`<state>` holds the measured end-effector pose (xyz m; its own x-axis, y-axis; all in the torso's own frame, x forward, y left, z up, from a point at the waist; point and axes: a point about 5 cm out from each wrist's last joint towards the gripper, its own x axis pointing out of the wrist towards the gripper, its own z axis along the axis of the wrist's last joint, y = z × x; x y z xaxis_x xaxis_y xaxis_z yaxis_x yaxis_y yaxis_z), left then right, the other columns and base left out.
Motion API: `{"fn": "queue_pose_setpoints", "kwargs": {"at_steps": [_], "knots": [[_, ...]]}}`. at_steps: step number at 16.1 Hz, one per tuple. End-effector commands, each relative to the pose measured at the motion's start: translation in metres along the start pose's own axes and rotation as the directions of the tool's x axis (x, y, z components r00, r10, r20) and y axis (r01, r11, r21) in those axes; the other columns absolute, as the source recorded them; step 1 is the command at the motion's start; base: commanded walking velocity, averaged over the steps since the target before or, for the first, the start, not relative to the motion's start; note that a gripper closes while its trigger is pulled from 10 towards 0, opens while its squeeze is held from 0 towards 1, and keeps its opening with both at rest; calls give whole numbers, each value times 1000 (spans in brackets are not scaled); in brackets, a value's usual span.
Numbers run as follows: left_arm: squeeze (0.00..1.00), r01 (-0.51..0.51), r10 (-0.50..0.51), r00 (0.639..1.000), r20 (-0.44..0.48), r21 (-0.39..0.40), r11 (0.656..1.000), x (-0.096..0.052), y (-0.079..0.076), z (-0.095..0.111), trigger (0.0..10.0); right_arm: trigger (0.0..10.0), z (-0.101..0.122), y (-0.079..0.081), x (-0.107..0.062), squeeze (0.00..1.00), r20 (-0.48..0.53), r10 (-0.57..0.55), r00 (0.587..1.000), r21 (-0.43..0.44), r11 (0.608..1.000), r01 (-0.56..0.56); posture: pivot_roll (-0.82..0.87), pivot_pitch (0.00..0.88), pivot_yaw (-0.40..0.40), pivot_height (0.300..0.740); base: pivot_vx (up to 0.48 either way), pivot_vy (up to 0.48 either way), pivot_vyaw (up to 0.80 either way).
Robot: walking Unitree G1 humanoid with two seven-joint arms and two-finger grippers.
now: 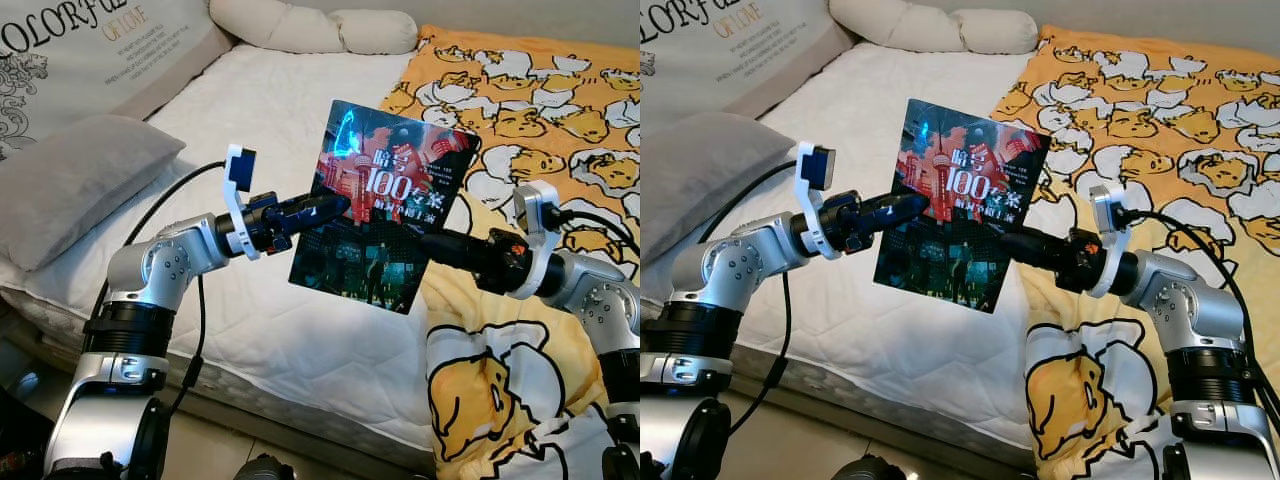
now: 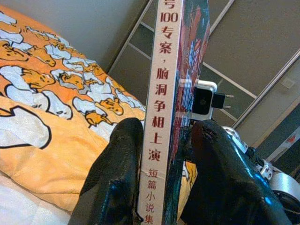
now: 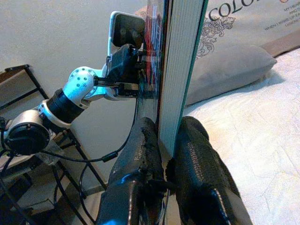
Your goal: Clean up the room
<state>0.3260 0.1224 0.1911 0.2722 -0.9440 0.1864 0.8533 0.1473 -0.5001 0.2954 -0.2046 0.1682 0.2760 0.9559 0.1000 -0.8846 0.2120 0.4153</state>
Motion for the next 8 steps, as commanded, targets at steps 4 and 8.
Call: {"fn": "queue_pose_setpoints", "kwargs": {"at_steps": [4, 8], "knots": [[0, 4, -4, 1000, 29, 19, 1000, 0, -2, 5, 0, 0, 14, 7, 6, 0, 21, 45, 999, -53, 998, -44, -49, 0, 51, 740, 0, 0, 0], [0, -5, 4, 999, 52, 24, 1000, 0, -2, 7, 0, 4314, 13, 6, 7, 0, 19, 33, 999, -52, 998, -32, -51, 0, 53, 740, 0, 0, 0]]}}
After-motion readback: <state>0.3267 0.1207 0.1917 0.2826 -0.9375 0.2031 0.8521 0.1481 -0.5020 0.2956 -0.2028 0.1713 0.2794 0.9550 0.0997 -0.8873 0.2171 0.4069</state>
